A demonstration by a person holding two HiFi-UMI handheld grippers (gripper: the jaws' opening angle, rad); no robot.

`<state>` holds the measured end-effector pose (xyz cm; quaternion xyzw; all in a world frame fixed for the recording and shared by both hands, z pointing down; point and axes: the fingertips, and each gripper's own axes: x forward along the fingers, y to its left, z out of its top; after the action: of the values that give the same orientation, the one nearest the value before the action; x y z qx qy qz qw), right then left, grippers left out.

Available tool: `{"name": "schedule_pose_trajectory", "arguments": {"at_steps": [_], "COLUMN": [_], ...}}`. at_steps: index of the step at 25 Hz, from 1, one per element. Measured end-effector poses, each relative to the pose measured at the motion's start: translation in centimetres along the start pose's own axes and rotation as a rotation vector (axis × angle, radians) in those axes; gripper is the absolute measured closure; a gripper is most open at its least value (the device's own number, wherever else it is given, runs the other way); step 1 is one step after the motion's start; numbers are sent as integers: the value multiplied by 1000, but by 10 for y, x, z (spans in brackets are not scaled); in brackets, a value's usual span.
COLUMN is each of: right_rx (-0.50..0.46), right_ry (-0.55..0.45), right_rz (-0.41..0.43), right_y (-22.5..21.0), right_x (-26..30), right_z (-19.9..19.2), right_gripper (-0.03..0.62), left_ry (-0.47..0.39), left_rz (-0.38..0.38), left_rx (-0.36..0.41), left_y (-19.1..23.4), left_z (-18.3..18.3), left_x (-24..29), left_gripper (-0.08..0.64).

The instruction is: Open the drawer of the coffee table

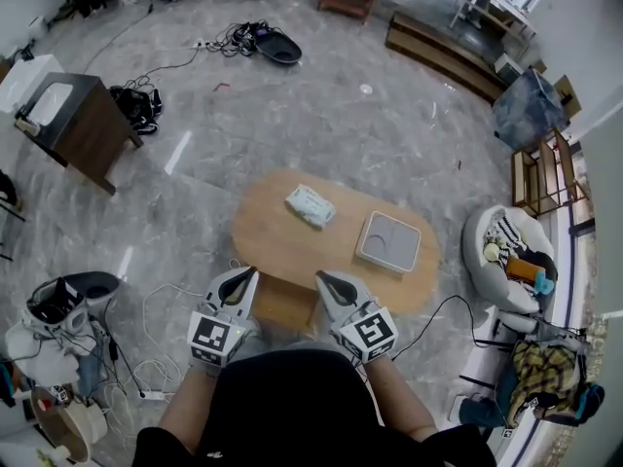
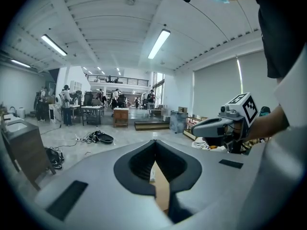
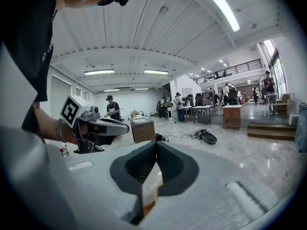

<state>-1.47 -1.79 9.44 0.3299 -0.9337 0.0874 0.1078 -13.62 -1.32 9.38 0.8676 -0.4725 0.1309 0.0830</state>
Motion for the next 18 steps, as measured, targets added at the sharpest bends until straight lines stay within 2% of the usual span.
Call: {"name": "schedule_pose_trajectory", "arguments": {"at_steps": [6, 18], "right_rx": [-13, -47], "right_ry": [-32, -69], "right_rz": [2, -1], "right_y": [-2, 1], "right_x": [-7, -15], "right_z": [17, 30], "right_gripper": [594, 594], "left_ry": [-17, -26], "left_rz": [1, 11], "left_rx": [-19, 1], "left_y": [-5, -10], "left_z": [15, 25], "left_x": [0, -3], "left_gripper": [543, 543]}}
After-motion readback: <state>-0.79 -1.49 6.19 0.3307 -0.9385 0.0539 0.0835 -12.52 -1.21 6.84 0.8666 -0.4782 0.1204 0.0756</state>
